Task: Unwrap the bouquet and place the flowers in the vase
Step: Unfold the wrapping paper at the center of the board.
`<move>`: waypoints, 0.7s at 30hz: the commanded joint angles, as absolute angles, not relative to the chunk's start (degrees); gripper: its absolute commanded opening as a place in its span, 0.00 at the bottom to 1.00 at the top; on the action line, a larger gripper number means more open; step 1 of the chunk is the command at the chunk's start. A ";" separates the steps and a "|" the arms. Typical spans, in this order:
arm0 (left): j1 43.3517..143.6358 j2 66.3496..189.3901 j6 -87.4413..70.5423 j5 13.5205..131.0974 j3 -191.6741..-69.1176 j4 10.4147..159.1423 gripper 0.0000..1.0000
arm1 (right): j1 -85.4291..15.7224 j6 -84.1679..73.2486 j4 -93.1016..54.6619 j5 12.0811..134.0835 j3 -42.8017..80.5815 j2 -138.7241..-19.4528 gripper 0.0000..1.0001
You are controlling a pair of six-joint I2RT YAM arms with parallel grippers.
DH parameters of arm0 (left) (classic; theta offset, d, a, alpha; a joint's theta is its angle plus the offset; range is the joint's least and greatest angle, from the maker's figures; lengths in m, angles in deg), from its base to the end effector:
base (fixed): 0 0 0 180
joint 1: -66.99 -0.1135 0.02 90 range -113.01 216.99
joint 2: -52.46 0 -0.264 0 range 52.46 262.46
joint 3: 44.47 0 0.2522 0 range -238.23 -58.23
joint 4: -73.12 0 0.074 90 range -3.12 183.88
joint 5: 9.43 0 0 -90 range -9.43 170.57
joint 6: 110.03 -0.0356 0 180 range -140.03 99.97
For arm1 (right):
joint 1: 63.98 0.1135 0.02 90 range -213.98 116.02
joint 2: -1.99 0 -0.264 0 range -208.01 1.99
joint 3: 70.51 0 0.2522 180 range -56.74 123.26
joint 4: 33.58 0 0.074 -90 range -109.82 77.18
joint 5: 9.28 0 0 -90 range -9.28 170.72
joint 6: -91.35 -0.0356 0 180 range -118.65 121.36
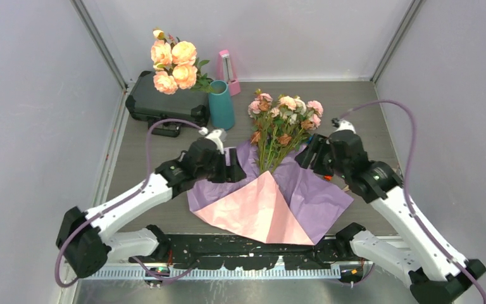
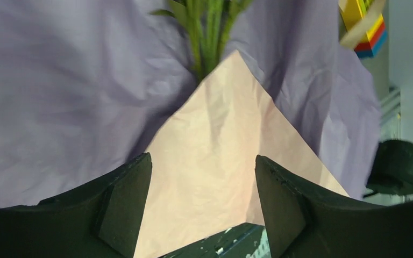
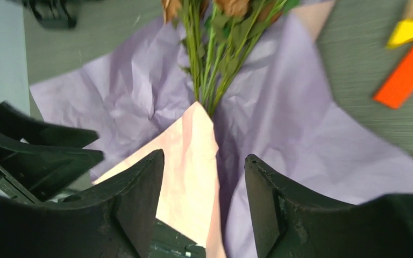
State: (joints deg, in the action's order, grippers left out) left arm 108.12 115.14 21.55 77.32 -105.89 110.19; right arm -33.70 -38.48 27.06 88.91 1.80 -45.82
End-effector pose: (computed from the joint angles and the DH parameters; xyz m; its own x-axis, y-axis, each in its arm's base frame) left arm 0.1771 -0.1573 0.2746 -0.8075 -0.1745 -0.5635 0.2063 0.8114 -0.5469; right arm 0.1411 0.0765 0.3493 -0.6472 0.3563 -0.6740 0.0192 0.8914 0.4527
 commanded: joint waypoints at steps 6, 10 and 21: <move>112.52 131.64 25.99 72.68 -103.27 85.40 0.64 | -33.66 -41.89 5.22 71.54 -13.65 -56.78 0.60; 112.23 135.07 24.63 77.22 -102.07 84.78 0.61 | -33.79 -42.37 3.42 75.53 -17.06 -61.19 0.59; 109.14 138.52 24.56 81.38 -94.94 81.44 0.55 | -39.47 -44.26 -3.15 80.55 -25.93 -64.88 0.61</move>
